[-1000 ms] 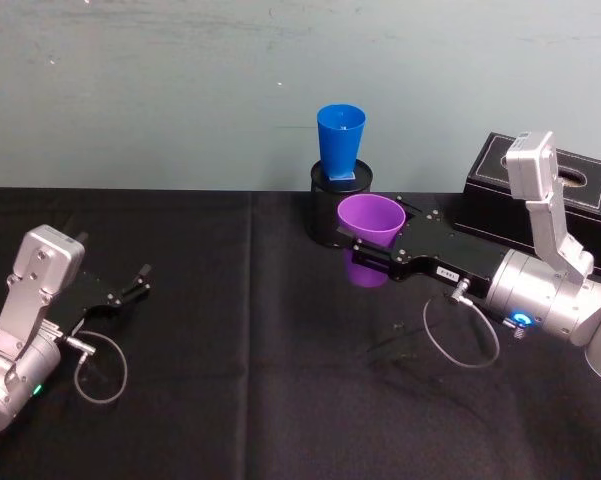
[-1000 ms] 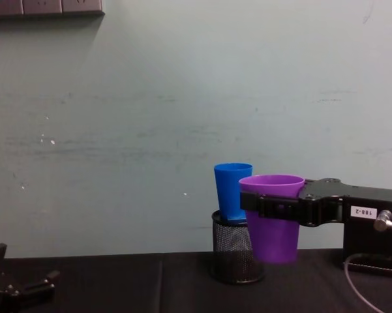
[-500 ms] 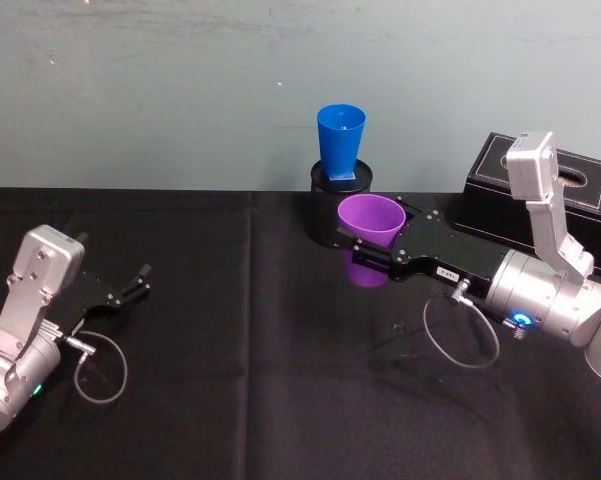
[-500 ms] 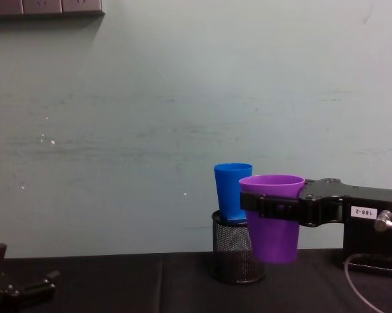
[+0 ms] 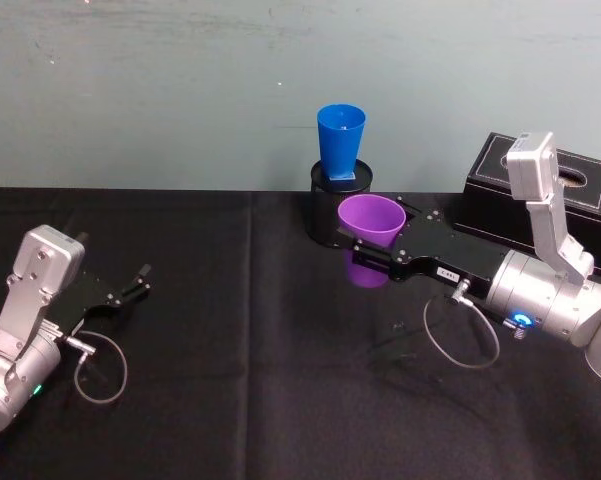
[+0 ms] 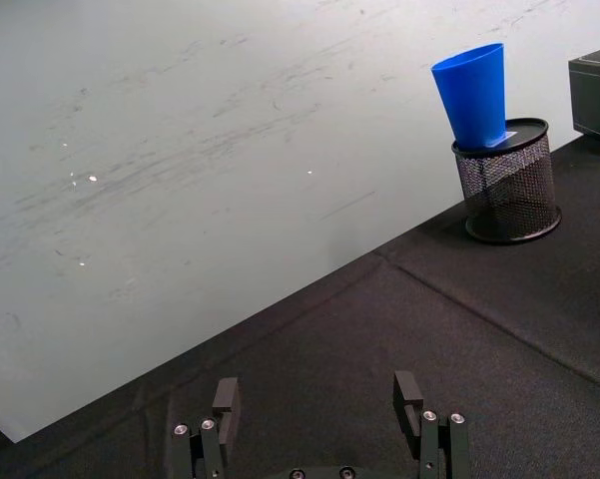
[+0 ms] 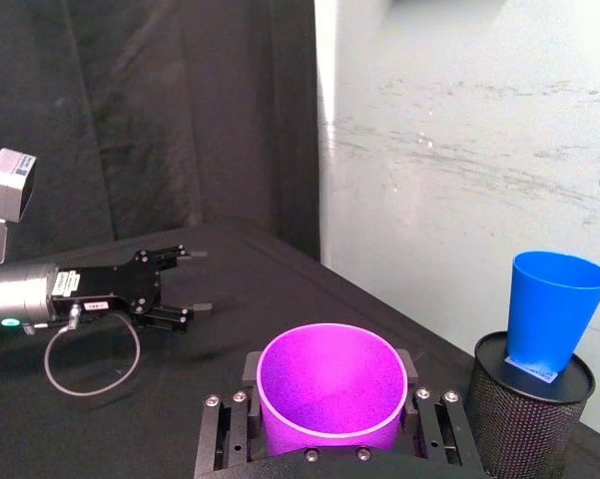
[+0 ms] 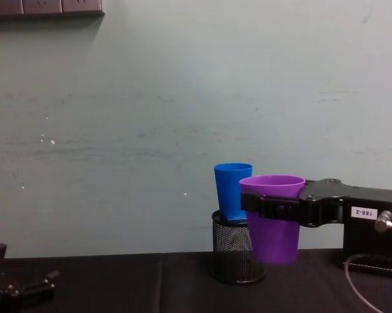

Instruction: Pick up one cup with a gripper and tap it against the other cup.

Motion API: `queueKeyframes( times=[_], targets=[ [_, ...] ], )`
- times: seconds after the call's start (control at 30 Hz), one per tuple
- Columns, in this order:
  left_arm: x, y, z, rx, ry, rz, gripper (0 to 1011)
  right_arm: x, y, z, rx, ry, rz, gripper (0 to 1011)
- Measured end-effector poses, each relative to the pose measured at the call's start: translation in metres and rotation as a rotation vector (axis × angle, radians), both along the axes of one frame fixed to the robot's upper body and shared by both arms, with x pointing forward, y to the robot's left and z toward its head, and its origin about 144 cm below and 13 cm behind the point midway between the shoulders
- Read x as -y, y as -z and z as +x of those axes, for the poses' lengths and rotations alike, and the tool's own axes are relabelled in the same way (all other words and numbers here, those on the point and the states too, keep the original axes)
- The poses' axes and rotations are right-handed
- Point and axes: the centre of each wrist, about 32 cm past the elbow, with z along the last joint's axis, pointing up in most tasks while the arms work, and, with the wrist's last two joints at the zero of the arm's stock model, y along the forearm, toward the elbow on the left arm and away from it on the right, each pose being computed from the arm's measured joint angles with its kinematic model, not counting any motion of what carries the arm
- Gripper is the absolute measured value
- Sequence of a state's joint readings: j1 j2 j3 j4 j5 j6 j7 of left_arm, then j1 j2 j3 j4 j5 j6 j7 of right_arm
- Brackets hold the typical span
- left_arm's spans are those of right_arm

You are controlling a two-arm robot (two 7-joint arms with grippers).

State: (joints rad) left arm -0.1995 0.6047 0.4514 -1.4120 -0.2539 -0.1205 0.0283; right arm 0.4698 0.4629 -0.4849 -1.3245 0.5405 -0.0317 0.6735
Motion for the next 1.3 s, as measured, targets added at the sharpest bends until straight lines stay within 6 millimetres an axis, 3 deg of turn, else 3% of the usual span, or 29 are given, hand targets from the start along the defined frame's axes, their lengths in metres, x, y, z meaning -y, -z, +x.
queueKeyframes(
  times=[1.3],
  targets=[
    [0.0000,0.0000,0.0000,0.000,0.000,0.000,1011,0.0000,0.0000,0.0000,0.000,0.000,0.000,754]
  ],
)
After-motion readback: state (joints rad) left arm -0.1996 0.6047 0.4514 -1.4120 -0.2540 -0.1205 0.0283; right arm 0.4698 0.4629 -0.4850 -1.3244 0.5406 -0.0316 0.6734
